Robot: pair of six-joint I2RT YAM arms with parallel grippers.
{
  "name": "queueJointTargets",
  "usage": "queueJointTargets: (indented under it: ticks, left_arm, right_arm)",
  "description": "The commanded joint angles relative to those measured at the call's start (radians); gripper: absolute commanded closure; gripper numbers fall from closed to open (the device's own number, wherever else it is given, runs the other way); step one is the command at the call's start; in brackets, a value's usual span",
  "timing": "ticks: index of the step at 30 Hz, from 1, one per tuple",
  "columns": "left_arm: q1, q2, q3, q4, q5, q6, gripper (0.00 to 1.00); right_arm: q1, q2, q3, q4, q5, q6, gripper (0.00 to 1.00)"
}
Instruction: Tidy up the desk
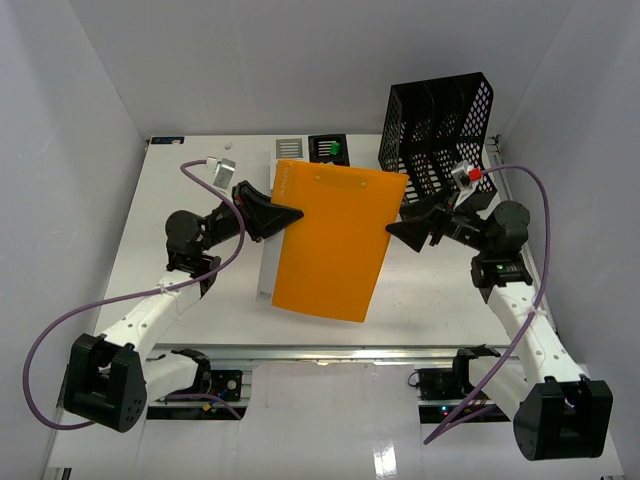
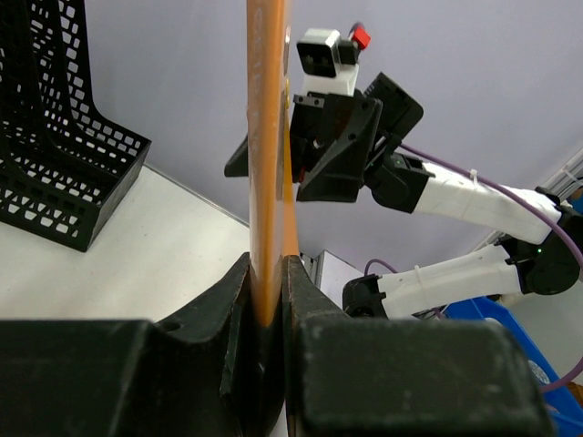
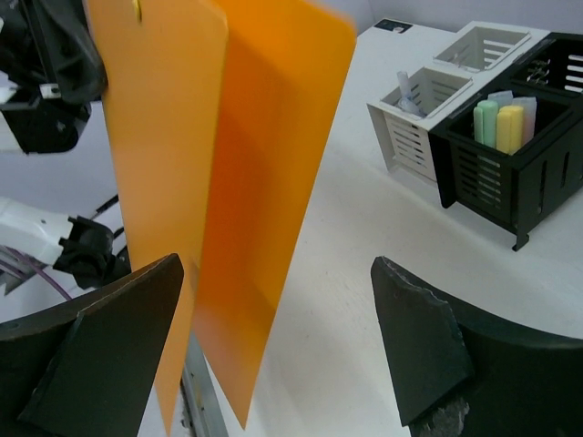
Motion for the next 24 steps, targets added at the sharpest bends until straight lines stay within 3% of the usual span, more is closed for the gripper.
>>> queueJointTargets:
  ticks: [1,11,15,17,24]
  left_arm:
    - [-0.029,0.005,0.057,0.034,-0.053,0.025,1.00]
    - [-0.064,0.025,0.097,-0.002,-0.070,0.039,1.00]
    - [-0.076,0.038,0.095,0.005,-0.083,0.034,1.00]
    - [-0.082,0.041,0.093,0.004,-0.090,0.035,1.00]
    - [-0.084,0.039,0.067,0.003,-0.131,0.042,1.00]
  right_arm:
    - [0.025,0.007,0.079,0.018,0.035,0.058,0.10]
    - [0.071,0.010,0.028,0.229,-0.154,0.094,0.09]
    - [0.074,0.020,-0.016,0.503,-0.250,0.230,0.09]
    - [0.079,0.042,-0.021,0.621,-0.273,0.299,0.17]
    - [0.123,0.146,0.042,0.699,-0.334,0.401,0.76]
